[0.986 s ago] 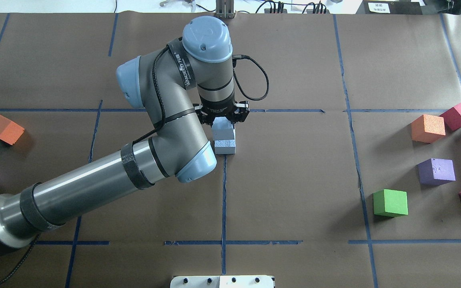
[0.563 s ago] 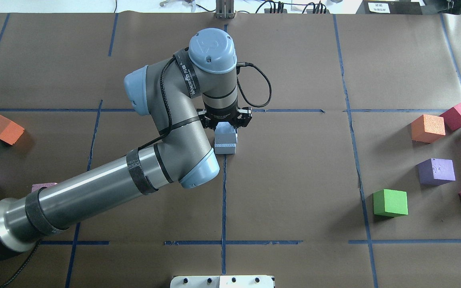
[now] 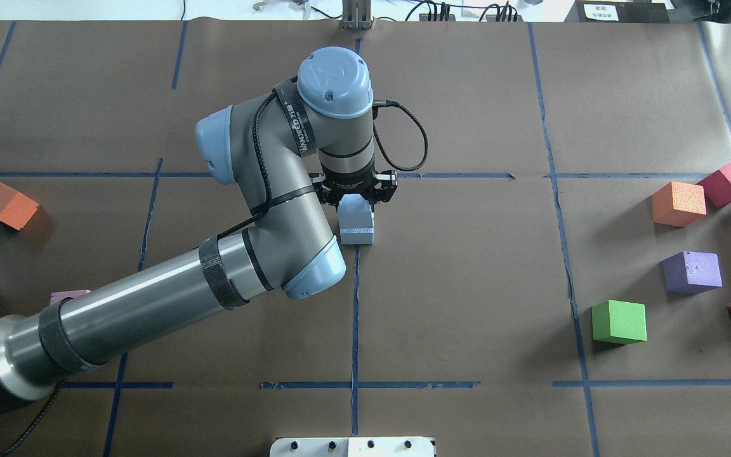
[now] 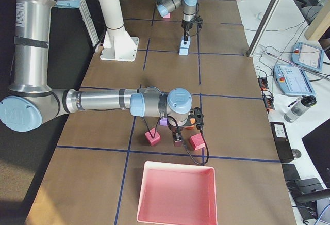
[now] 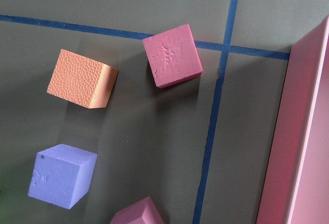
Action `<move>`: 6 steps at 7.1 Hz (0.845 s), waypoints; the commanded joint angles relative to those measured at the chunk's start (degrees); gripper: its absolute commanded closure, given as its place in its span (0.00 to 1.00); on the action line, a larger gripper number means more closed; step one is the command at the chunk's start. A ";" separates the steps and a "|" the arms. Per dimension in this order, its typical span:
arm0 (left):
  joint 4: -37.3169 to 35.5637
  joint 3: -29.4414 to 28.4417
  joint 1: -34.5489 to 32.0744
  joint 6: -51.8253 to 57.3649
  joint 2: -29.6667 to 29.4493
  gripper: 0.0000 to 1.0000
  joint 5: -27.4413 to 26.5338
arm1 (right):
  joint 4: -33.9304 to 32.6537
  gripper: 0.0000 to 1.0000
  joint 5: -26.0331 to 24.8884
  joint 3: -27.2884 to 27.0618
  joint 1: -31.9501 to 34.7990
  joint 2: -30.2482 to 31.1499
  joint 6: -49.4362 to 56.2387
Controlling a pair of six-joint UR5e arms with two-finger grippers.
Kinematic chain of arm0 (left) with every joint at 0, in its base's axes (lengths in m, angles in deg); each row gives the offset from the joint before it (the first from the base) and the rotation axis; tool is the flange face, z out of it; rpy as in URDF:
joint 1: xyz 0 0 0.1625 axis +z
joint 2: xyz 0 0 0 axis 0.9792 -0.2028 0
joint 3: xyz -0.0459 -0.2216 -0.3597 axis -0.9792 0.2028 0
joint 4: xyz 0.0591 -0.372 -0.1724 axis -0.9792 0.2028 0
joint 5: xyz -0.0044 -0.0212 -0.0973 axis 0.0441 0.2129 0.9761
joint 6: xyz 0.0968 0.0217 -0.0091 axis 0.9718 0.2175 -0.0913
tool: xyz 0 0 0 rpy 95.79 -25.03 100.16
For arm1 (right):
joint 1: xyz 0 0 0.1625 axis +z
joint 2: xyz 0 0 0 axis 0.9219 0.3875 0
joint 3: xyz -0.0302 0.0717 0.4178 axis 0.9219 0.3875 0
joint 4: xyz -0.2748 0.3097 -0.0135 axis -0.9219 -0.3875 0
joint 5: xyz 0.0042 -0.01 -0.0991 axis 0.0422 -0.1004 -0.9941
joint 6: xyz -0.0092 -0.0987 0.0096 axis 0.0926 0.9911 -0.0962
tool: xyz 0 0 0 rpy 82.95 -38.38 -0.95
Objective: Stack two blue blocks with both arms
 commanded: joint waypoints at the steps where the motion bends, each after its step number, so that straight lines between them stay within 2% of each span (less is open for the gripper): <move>1: -0.01 0.29 -0.01 -0.39 0.05 0.00 -0.05 | 0.00 0.00 0.01 -0.05 0.00 -0.14 0.05; 4: -0.18 0.47 -0.10 -1.44 0.05 0.00 -0.05 | 0.00 0.00 0.01 -0.14 0.00 -0.23 0.05; 6: -2.37 7.73 -1.84 -1.44 0.49 0.00 0.39 | 0.00 0.00 0.01 0.04 0.00 -0.31 0.05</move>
